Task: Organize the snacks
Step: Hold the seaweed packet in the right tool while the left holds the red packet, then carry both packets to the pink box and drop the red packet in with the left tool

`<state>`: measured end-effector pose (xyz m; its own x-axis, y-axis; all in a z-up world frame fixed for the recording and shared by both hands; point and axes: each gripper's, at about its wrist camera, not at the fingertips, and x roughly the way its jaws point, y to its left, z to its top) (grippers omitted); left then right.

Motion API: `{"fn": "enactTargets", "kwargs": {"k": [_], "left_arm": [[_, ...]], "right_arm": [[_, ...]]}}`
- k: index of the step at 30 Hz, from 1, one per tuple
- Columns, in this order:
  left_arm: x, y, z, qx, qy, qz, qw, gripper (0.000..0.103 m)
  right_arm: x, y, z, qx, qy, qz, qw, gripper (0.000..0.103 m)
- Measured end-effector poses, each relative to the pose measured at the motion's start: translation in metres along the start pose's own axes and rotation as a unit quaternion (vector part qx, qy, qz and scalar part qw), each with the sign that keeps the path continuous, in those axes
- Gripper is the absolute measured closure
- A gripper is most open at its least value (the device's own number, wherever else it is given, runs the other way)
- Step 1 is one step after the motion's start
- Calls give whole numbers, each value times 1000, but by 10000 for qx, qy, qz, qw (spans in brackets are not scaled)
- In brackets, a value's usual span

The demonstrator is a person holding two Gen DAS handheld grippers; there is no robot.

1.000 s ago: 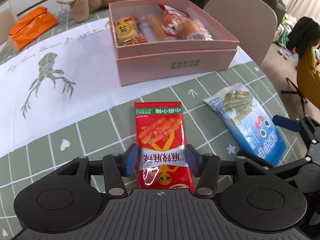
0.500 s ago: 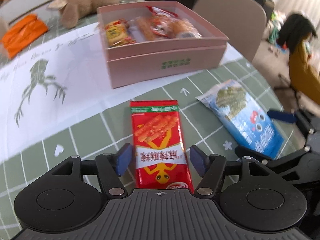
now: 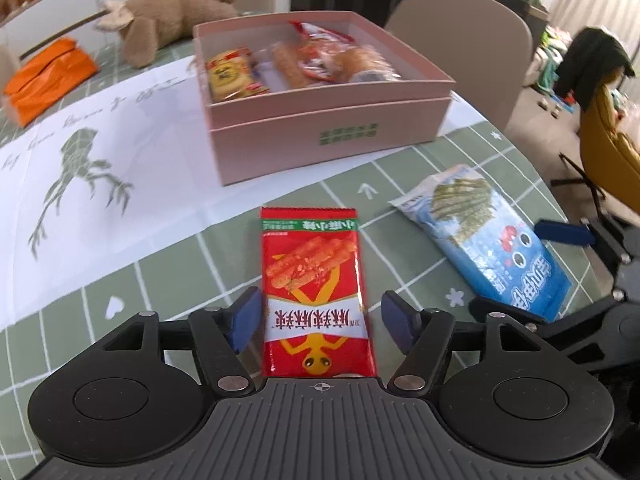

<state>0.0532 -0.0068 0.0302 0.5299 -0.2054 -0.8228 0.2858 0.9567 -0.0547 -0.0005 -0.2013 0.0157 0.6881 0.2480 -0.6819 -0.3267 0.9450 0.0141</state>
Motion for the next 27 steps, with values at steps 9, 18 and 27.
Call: {"fn": "enactTargets", "kwargs": {"k": [9, 18, 27], "left_arm": [[-7, -3, -8, 96, -22, -132, 9999, 51], [-54, 11, -13, -478, -519, -694, 9951, 52], [-87, 59, 125, -842, -1643, -1034, 9774, 44]], "right_arm": [[5, -10, 34, -84, 813, 45, 9966, 20], [-53, -20, 53, -404, 156, 16, 9991, 23], [-93, -51, 182, -33, -1286, 448, 9907, 22]]}}
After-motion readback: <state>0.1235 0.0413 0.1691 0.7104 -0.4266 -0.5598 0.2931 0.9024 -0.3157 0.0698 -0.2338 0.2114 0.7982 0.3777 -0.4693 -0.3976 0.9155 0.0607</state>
